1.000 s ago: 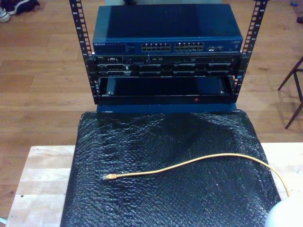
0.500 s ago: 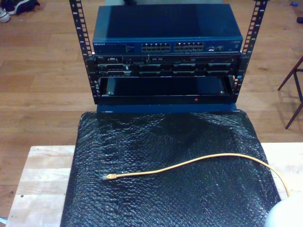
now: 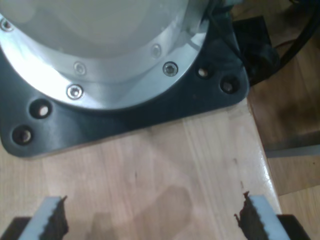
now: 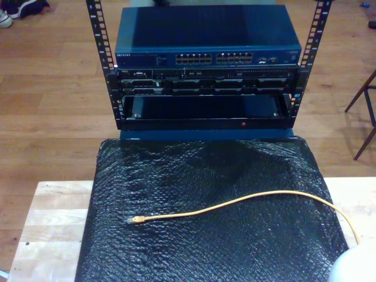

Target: Grab the cable and plug it in

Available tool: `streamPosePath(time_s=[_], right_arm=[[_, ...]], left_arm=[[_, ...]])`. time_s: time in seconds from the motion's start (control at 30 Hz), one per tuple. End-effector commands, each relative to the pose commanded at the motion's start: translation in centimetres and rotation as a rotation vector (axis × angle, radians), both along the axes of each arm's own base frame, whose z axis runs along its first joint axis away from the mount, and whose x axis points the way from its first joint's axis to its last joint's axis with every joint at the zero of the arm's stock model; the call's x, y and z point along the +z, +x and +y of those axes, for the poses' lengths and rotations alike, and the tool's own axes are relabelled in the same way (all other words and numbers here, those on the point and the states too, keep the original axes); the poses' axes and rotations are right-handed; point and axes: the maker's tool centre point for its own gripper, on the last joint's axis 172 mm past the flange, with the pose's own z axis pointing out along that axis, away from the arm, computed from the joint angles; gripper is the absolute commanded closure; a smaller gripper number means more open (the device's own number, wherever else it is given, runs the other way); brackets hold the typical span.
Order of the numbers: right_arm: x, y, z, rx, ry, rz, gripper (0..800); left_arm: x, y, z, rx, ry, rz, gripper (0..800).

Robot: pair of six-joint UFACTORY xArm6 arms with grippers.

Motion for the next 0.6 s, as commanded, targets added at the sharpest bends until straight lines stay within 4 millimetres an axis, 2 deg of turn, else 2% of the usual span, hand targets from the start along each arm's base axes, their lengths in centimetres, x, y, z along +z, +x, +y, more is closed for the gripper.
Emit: streamPosePath(time_s=[0.2, 0.33, 0.4, 0.47, 0.6], right_arm=[[0.1, 0.0, -0.1, -0.001, -0.001, 0.000, 0], [1.0, 0.1, -1.0, -0.001, -0.031, -0.002, 0], [1.6, 0.1, -1.2, -0.003, -0.035, -0.003, 0], [2.7, 0.2, -1.5, -0.005, -0.021, -0.004, 0], [6.1, 0.3, -1.6, -0.004, 0.046, -0.004, 0]], left_arm=[[0.0, -0.1, -0.2, -0.009, -0.007, 0.004, 0], [-0.1, -0.1, -0.2, -0.008, -0.006, 0.004, 0], [0.3, -0.1, 0.5, -0.007, 0.013, 0.003, 0], [1.3, 0.0, 1.3, -0.007, 0.029, 0.003, 0], [3.1, -0.1, 0.8, -0.007, -0.026, 0.022, 0]])
